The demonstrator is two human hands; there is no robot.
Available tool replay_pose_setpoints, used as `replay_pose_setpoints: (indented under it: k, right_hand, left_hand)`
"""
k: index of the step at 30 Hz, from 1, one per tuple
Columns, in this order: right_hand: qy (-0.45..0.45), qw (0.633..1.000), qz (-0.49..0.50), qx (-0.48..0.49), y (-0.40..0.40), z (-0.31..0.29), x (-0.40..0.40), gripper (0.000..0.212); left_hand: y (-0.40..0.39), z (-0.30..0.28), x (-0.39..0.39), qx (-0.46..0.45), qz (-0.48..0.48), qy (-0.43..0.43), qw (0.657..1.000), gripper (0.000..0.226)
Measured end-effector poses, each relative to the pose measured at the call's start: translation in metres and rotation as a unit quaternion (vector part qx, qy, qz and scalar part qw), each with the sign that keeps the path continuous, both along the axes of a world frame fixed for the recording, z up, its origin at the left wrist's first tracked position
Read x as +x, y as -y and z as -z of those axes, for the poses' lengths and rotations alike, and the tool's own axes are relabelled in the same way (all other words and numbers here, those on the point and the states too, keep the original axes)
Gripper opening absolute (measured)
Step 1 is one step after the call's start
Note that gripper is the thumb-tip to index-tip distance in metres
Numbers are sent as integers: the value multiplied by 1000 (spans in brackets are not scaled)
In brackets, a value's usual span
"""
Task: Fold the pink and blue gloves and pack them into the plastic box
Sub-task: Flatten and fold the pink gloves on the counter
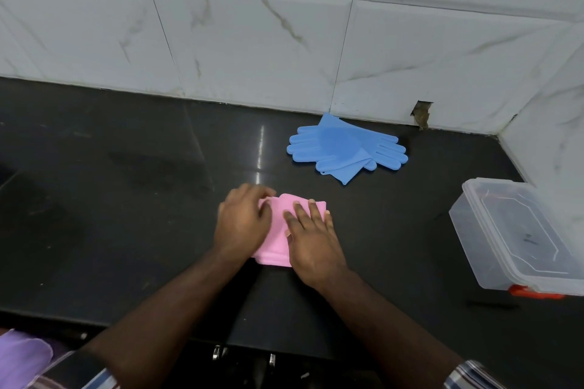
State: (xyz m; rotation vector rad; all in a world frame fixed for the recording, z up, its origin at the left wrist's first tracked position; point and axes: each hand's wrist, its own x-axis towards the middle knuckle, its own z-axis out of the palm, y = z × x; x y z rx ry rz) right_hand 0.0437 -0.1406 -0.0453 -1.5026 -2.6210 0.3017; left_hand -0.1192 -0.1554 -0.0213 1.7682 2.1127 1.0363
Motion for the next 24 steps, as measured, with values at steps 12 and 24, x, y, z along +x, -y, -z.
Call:
replay_pose_setpoints:
  k: [12,24]
  right_hand:
    - [-39,998,12,-56,-19,-13,43,47]
    - [70,996,17,-61,-16,-2,46,55]
  left_hand:
    - [-4,26,17,-199,127,-228,945,77]
    - [-1,39,17,-184,121,-235,947,76]
